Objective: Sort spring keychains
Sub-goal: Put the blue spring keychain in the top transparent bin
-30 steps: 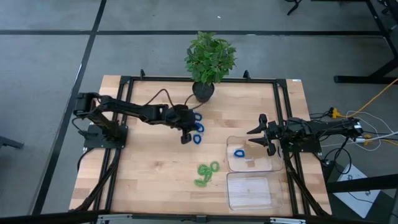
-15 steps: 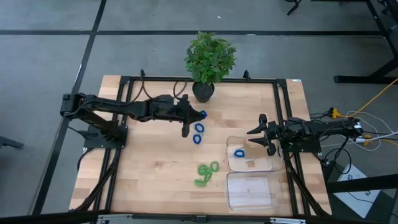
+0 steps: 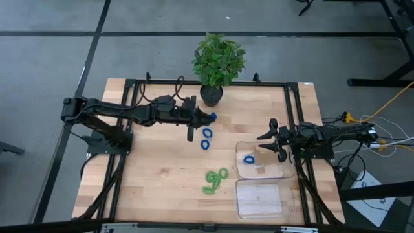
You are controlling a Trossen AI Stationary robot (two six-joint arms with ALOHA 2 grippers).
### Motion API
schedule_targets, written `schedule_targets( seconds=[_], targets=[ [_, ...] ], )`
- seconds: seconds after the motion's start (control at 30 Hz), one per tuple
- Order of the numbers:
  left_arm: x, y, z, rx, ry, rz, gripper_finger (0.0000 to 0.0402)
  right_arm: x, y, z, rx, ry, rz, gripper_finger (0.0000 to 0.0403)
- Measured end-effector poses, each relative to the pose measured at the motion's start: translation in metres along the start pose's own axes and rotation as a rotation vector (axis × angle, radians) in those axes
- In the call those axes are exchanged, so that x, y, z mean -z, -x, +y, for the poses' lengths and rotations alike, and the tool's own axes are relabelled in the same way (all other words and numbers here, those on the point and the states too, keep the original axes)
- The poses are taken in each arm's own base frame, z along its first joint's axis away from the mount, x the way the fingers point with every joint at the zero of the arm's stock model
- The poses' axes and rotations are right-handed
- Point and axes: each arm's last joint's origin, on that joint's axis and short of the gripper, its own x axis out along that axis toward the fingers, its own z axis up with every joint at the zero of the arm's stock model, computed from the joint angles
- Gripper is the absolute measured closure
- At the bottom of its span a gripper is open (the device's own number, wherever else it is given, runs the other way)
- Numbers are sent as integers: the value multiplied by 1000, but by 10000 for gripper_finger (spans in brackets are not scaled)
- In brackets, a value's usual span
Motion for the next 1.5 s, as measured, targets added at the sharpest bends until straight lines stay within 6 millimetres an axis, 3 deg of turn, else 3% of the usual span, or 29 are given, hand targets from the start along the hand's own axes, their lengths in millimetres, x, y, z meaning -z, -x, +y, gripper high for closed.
schedule_targets(
  seconds=[0.37, 0.83, 1.03, 1.27, 1.5],
  targets=[
    [6, -1, -24, 134, 37, 34, 377, 0, 0, 0, 0, 0, 0, 249],
    [19, 5, -81, 306, -98, 56, 377, 0, 0, 0, 0, 0, 0, 249],
    [23, 8, -98, 279, -118, 48, 377, 0, 0, 0, 0, 0, 0, 249],
    [15, 7, -112, 280, -148, 15, 377, 0, 0, 0, 0, 0, 0, 249],
    [4, -12, -121, 278, -190, 2, 377, 0, 0, 0, 0, 0, 0, 249]
  ],
)
